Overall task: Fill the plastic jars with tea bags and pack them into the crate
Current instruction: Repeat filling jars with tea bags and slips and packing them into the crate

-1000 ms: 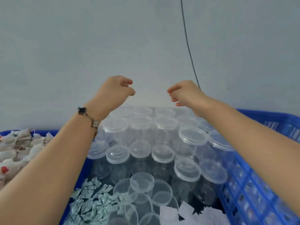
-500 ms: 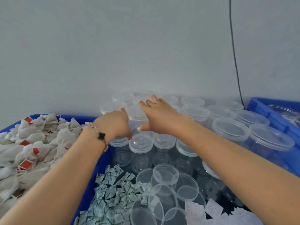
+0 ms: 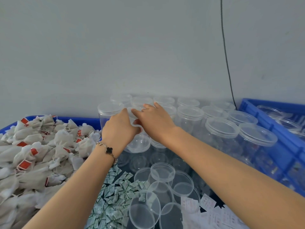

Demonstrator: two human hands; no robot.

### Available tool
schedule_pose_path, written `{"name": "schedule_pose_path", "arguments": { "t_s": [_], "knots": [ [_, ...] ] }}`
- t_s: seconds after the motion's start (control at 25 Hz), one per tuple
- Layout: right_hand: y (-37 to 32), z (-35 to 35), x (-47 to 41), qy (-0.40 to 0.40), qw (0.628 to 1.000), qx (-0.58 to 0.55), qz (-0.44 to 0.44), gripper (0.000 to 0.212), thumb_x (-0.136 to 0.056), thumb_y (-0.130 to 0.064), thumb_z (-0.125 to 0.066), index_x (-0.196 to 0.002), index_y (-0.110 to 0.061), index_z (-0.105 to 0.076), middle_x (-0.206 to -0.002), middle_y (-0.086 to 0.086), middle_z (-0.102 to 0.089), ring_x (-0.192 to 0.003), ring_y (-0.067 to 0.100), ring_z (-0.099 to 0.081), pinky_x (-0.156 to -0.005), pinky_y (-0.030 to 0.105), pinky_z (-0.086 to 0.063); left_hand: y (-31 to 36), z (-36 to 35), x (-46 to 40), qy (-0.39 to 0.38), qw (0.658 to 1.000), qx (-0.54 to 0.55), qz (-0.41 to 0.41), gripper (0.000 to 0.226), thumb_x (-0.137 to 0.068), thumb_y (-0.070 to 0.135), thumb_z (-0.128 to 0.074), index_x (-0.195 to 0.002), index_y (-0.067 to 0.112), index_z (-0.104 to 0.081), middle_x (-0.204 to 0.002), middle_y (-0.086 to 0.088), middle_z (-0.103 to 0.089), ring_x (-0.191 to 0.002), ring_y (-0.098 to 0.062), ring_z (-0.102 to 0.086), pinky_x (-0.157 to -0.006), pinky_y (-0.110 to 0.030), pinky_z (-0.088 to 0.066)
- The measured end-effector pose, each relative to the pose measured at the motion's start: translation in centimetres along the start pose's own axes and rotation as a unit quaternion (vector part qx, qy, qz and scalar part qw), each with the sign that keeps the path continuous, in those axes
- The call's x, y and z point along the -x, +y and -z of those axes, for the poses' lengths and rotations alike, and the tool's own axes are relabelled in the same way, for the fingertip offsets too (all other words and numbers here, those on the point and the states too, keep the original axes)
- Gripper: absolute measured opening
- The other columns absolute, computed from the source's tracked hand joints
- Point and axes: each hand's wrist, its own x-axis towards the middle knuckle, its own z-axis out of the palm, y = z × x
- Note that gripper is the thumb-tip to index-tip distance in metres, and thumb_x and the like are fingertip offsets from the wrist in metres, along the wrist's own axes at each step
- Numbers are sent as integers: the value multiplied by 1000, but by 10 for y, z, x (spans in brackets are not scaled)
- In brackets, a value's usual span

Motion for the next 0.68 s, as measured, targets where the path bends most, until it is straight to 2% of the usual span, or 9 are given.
{"name": "schedule_pose_path", "arguments": {
  "t_s": [0.08, 0.2, 0.32, 0.4, 0.48, 0.56, 0.6, 0.68],
  "knots": [
    [-9, 17, 16, 17, 1000, -7, -5, 36, -97, -20, -45, -133, -20, -42, -110, -3, -67, -121, 24, -45, -109, 45, -20, 8, 9, 17, 7, 999, 39, -4, 47, -77, 31, -70, -114, 11, -48, -112, -10, -62, -101, -31, -58, -70, -31, -37],
    [-29, 40, 49, 47, 999, 8, -14, 30, -97, -22, -44, -126, -19, -48, -95, 2, -66, -109, 24, -51, -109, 48, -17, 18, 14, 54, 27, 996, 89, -15, 67, -77, 22, -70, -132, 4, -38, -127, -15, -51, -111, -32, -53, -74, -32, -37],
    [-57, 57, 98, 64, 995, -52, -48, 20, -94, -17, -45, -111, -15, -55, -86, 6, -63, -101, 28, -53, -111, 44, -12, 18, 7, 107, 54, 991, 121, -26, 72, -84, 17, -60, -146, 7, -25, -140, -16, -40, -125, -31, -42, -82, -29, -34],
    [-74, 63, 132, 54, 993, -78, -71, 19, -96, -19, -44, -105, -12, -59, -85, 8, -63, -98, 28, -54, -111, 42, -12, 13, -1, 143, 75, 987, 139, -35, 64, -86, 22, -57, -144, 14, -32, -138, -9, -45, -121, -24, -47, -76, -27, -34],
    [-89, 65, 166, 45, 992, -89, -81, 26, -96, -26, -44, -100, -10, -64, -87, 10, -66, -98, 28, -55, -108, 41, -19, 8, -9, 181, 75, 982, 170, -27, 62, -82, 28, -58, -140, 18, -38, -133, -4, -51, -112, -20, -53, -71, -27, -34],
    [-101, 66, 196, 36, 990, -108, -84, 29, -92, -30, -49, -105, -9, -64, -101, 11, -66, -107, 30, -54, -102, 41, -30, 1, -16, 219, 57, 977, 205, -9, 72, -78, 26, -65, -143, 19, -35, -136, -3, -49, -113, -19, -53, -75, -27, -33],
    [-107, 65, 209, 10, 988, -123, -91, 37, -90, -34, -51, -118, -12, -58, -119, 13, -60, -117, 31, -48, -101, 42, -32, -3, -19, 237, 45, 975, 219, -6, 78, -75, 24, -70, -144, 20, -33, -139, -2, -46, -113, -17, -52, -78, -27, -32],
    [-116, 61, 235, -89, 976, -156, -127, 64, -86, -45, -51, -143, -24, -30, -148, 16, -31, -134, 34, -28, -107, 46, -29, -10, -24, 272, 16, 971, 239, -6, 91, -67, 24, -79, -145, 20, -33, -140, 1, -45, -109, -8, -48, -79, -26, -31]
  ]
}}
